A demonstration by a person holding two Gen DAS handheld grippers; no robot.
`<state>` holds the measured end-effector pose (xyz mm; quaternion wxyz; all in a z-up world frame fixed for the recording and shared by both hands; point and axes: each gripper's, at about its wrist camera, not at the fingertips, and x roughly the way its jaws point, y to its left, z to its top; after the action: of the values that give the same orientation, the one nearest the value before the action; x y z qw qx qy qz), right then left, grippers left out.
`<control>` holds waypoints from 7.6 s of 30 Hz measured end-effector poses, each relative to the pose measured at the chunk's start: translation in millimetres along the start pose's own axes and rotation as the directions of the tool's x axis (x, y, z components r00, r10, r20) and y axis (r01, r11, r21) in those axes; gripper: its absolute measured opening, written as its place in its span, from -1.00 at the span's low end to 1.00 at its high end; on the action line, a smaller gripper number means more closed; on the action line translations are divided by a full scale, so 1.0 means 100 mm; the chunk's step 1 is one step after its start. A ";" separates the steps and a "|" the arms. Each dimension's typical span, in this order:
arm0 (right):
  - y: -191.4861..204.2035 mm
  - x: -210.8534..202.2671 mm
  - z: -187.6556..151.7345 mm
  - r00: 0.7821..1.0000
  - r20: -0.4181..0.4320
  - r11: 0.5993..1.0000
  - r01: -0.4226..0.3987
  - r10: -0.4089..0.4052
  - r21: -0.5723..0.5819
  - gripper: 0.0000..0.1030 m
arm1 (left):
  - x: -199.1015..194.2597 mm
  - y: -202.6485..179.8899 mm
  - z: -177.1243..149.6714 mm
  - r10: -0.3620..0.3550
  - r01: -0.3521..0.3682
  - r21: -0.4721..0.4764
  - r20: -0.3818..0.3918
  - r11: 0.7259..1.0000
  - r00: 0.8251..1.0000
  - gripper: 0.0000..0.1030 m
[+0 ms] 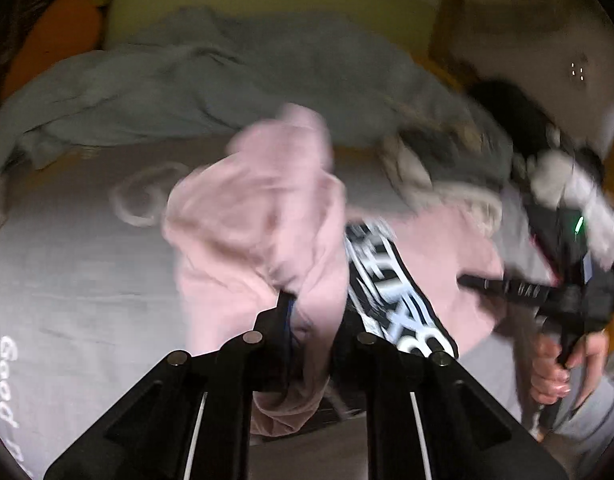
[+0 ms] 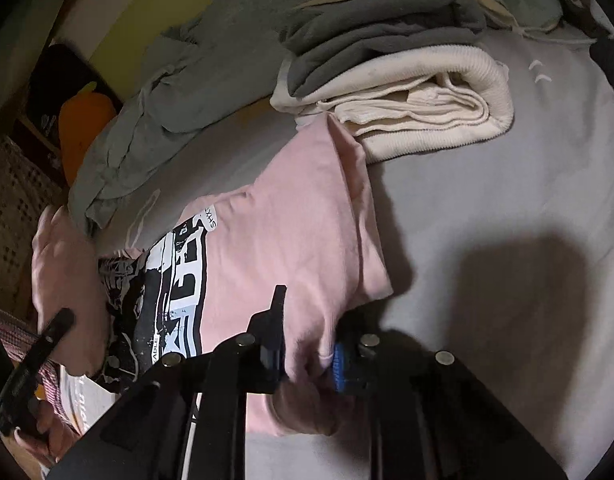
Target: Fold small clothes
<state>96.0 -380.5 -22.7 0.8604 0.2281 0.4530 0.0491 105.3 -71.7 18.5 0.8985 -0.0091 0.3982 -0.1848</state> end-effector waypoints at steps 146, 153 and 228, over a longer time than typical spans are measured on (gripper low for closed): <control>1.30 -0.05 -1.15 0.995 0.085 0.920 -0.016 0.054 -0.392 -0.91 | 0.12 0.80 -0.16 0.082 -0.067 -0.177 0.077 0.982 0.994 -0.89; 1.32 -0.08 -1.16 0.995 0.093 0.917 -0.003 0.044 -0.399 -0.91 | 0.23 0.84 -0.23 0.086 -0.075 -0.175 0.059 0.982 0.995 -0.78; 0.07 -1.85 0.99 0.855 0.324 0.912 -0.405 0.405 -0.069 -0.72 | -0.32 -1.10 1.59 -0.530 0.553 -0.046 0.229 0.832 0.817 -0.63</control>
<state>68.4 -462.6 168.7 0.8943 0.3240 0.2438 0.1894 164.1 -183.7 167.4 0.8432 -0.1907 0.2932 -0.4083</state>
